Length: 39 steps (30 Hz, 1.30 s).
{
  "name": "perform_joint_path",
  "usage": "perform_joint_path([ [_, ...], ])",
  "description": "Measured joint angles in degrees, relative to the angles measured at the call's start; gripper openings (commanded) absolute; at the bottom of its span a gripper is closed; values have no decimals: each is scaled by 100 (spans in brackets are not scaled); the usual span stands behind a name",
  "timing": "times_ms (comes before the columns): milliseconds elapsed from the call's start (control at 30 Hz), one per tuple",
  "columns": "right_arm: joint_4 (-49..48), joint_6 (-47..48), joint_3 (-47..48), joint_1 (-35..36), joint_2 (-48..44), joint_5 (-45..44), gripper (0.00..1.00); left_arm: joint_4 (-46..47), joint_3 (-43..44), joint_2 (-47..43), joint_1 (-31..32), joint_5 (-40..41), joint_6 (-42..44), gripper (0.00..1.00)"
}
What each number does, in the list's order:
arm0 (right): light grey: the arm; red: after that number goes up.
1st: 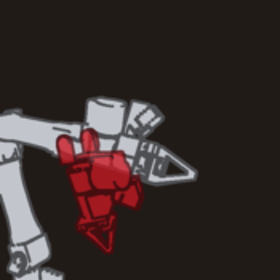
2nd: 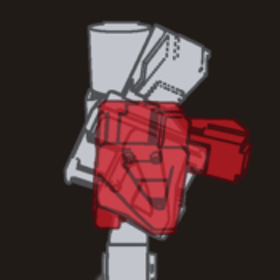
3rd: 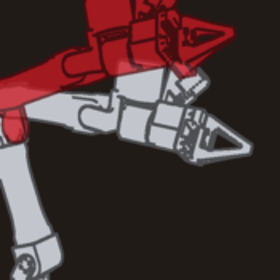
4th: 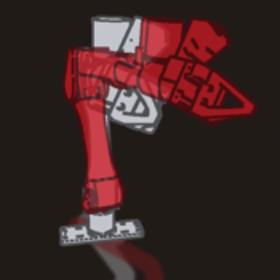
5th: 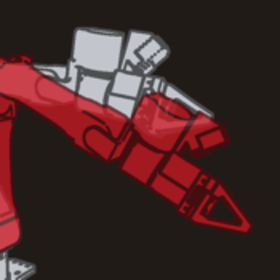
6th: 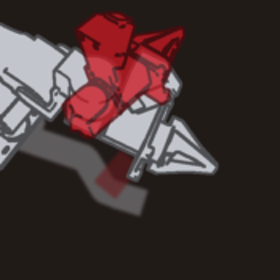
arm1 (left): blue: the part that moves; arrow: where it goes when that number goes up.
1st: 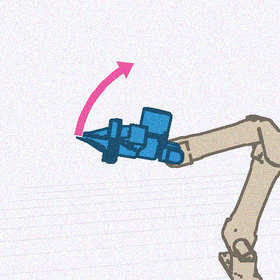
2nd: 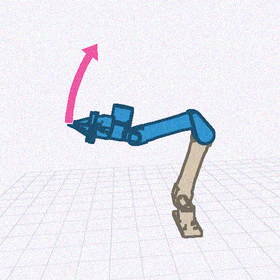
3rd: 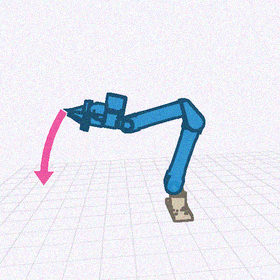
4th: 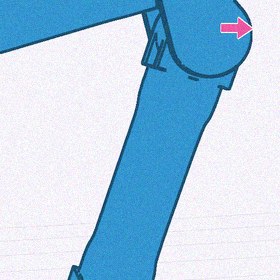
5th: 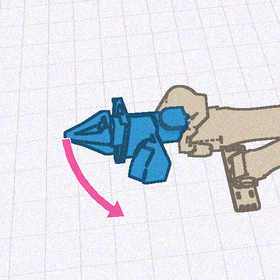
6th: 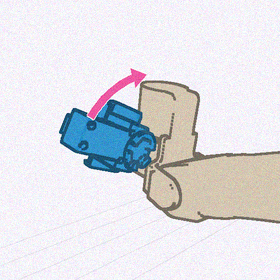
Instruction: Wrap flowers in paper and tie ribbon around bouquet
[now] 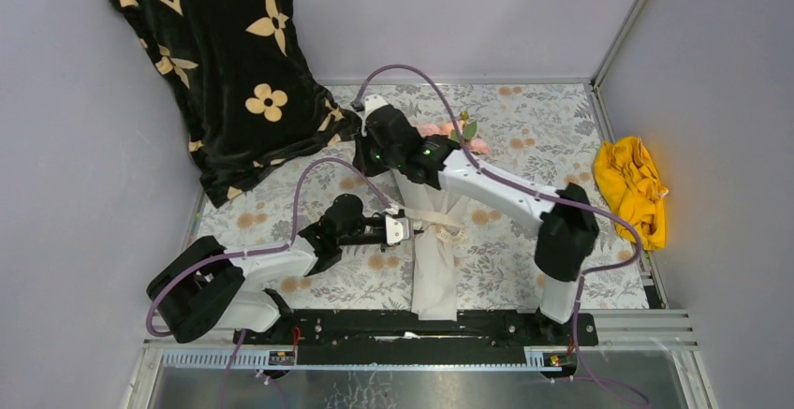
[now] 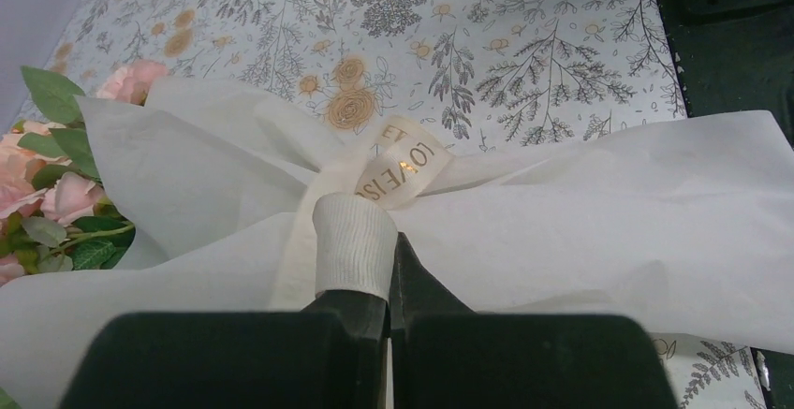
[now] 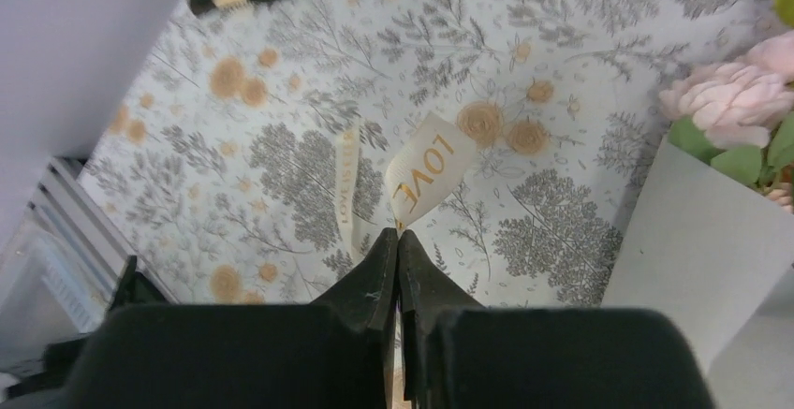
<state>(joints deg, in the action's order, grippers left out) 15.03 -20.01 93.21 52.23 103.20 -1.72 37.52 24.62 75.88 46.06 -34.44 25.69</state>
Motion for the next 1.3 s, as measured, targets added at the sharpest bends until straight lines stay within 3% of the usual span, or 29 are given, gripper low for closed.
perform_joint_path([
  [67,232,-57,254,28,358,28,41,-20,-7,-37,2,15,-2,0],
  [200,719,-9,496,20,662,-26,79,-24,-37,-70,4,35,-7,0],
  [333,1231,415,909,2,662,-127,91,-22,-57,-70,4,37,-68,0],
  [467,1370,911,1023,-92,354,-326,91,-22,-81,-76,4,46,-168,0],
  [533,1263,1200,525,-236,-197,-258,90,-24,-105,-103,4,72,-208,0],
  [700,522,2280,-2046,-868,-2634,1368,91,-20,-149,-149,4,105,-273,0],
  [833,-828,2975,-4192,-1036,-4194,3139,90,-20,-170,-153,4,105,-284,0],
  [933,-1318,3226,-4666,-1045,-4133,3825,88,-20,-175,-157,4,105,-284,0],
  [1133,-1530,3615,-4686,-1134,-3206,4428,80,-22,-175,-162,4,105,-284,0],
  [1233,-1532,3703,-4686,-1189,-3123,4603,69,-22,-175,-162,2,105,-284,0],
  [1300,-1534,3722,-4686,-1207,-3108,4686,54,-22,-175,-162,4,105,-282,0],
])
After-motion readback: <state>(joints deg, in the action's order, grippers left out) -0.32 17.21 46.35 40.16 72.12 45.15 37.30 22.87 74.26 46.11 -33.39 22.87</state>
